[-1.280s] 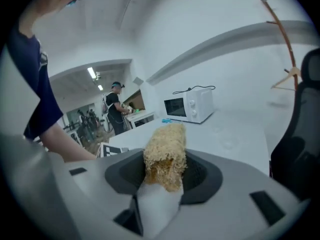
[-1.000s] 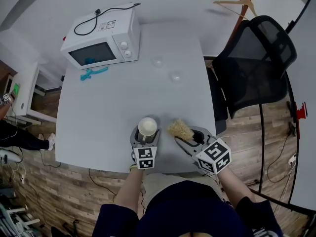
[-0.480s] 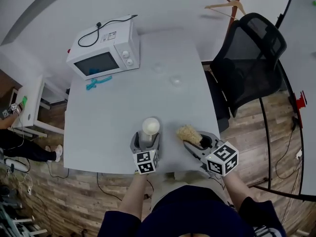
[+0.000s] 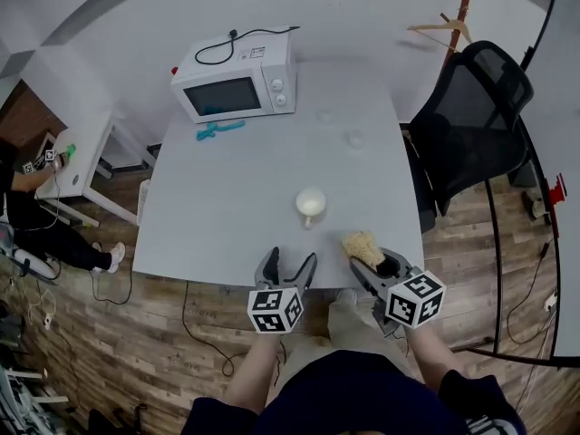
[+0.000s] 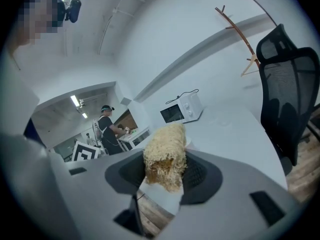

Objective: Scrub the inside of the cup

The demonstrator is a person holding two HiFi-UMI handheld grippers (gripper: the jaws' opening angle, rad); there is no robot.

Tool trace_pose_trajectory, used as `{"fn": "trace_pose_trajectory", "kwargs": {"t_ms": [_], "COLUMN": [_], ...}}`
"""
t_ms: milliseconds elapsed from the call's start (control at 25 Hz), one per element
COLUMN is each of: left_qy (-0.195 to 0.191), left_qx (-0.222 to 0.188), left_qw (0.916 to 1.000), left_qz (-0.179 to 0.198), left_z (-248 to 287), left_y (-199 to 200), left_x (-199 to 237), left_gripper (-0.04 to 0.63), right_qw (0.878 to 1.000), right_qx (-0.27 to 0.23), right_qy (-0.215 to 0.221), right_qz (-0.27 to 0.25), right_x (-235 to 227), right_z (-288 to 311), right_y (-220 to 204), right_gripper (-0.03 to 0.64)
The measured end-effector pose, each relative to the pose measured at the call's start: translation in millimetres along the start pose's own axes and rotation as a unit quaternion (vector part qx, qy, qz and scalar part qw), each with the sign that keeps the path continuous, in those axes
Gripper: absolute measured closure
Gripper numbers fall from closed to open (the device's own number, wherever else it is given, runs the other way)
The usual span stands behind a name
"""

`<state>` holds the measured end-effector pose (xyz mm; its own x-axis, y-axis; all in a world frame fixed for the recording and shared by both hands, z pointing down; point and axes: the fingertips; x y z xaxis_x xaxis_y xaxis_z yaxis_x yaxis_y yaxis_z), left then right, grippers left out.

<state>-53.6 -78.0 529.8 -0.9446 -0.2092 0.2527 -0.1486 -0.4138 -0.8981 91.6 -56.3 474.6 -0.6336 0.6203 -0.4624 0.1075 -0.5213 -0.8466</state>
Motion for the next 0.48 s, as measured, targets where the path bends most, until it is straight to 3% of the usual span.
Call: {"fn": "trace_pose_trajectory", "kwargs": {"t_ms": [160,200,280,480], "left_qy": [0.001,0.011,0.030,0.046], "left_qx": [-0.017,-0.024,-0.040,-0.055], "left_qw": [0.9998,0.9996,0.9986,0.9973], "left_qz": [-0.009,-0.011,-0.017,-0.015], "left_z": [-42.8,-53.3,-73.3,-110.6], "left_y": [1.5,2.4,4.3,1.4], "left_x": [-5.6,-4.2,0.1,-0.5], "left_gripper": [0.212,0.270,0.499,0.546], "right_qw": [1.000,1.000,1.000,1.000], "right_qx": [-0.007,-0.007,-0.007,-0.010], "right_qy": [0.004,0.005,0.009,0.019], "right_qz": [0.002,0.002,-0.002,-0.015], "right_x": [32.2,39.0,51.9,76.4], "right_z": [-9.2,-12.3,-18.7,-33.3], "right_y": [-15.8,-20.4,-28.9,-42.6], "right_gripper": [0.439,0.439,0.439,0.439]}}
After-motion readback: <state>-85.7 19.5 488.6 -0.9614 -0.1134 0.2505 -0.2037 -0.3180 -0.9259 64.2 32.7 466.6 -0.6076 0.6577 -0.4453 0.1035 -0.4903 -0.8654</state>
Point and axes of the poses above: the fingertips, and each gripper's own axes: z forward along the fingers, x to its left, y out of its top, and after that the axes turned 5 degrees about y, right-handed
